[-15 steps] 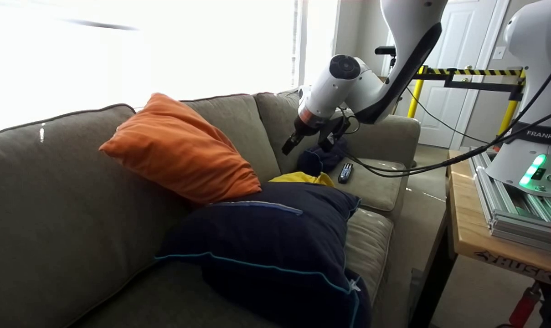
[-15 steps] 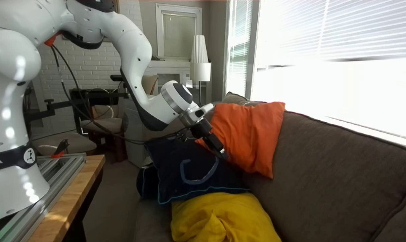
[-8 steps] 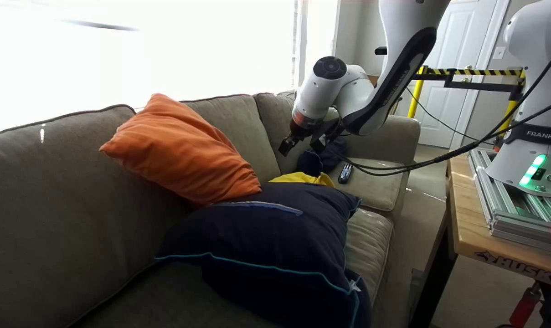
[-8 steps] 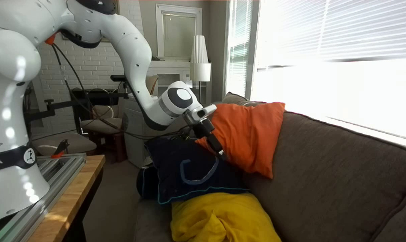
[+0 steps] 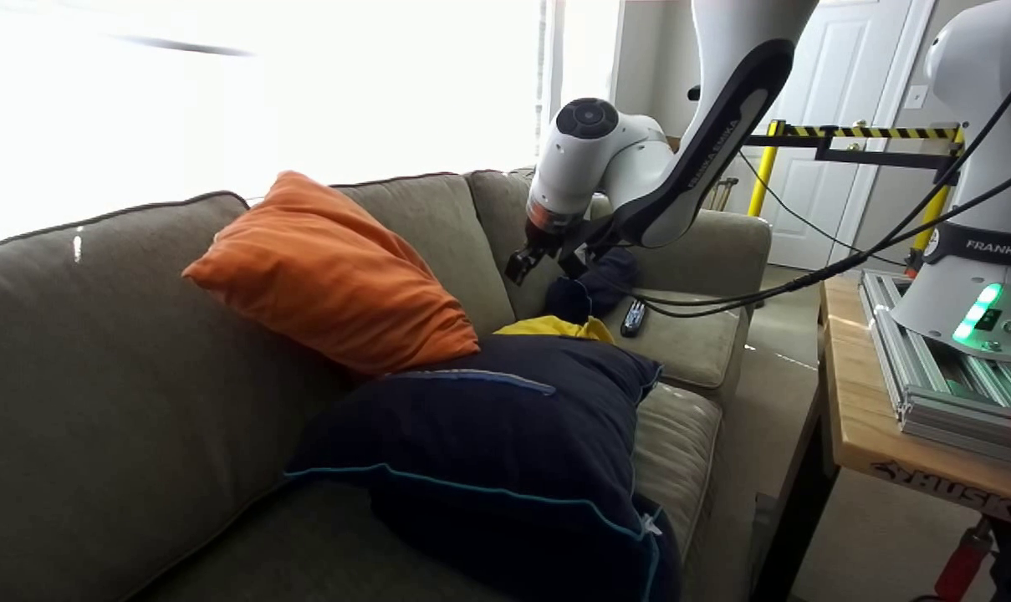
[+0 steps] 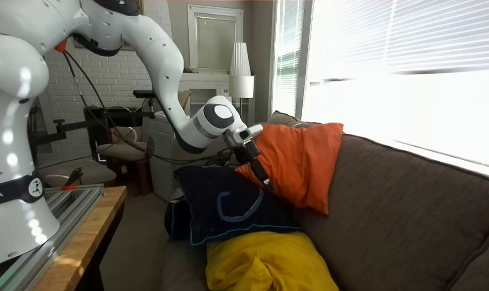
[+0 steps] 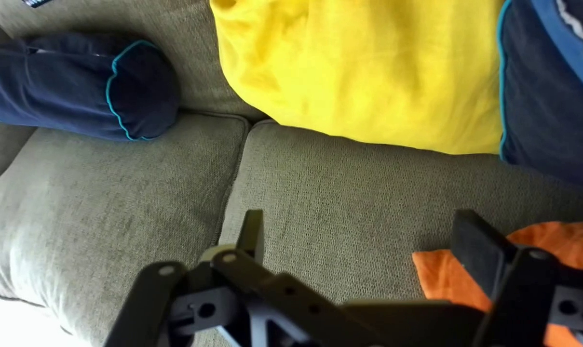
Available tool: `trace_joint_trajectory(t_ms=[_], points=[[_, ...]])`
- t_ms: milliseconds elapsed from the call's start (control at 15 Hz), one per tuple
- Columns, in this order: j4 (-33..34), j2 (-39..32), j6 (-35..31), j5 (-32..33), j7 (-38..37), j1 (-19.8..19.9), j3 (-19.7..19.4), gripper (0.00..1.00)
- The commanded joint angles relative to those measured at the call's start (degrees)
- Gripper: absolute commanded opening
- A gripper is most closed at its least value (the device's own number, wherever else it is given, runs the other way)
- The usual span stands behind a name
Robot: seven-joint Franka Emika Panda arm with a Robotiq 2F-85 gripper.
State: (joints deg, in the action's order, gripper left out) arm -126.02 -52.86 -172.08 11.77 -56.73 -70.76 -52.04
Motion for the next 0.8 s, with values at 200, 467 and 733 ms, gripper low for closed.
trace_joint_trajectory(t_ms=[200,467,733], points=[[-0.04,-0.75,-0.05,-3.80,2.87,-0.75,-0.17,1.00],[-0.04,-0.75,-0.05,-3.80,2.87,-0.75,-0.13,1.00],[-2.04,11.32,-2.38,-7.19,9.46,8.85,5.91,1.00]])
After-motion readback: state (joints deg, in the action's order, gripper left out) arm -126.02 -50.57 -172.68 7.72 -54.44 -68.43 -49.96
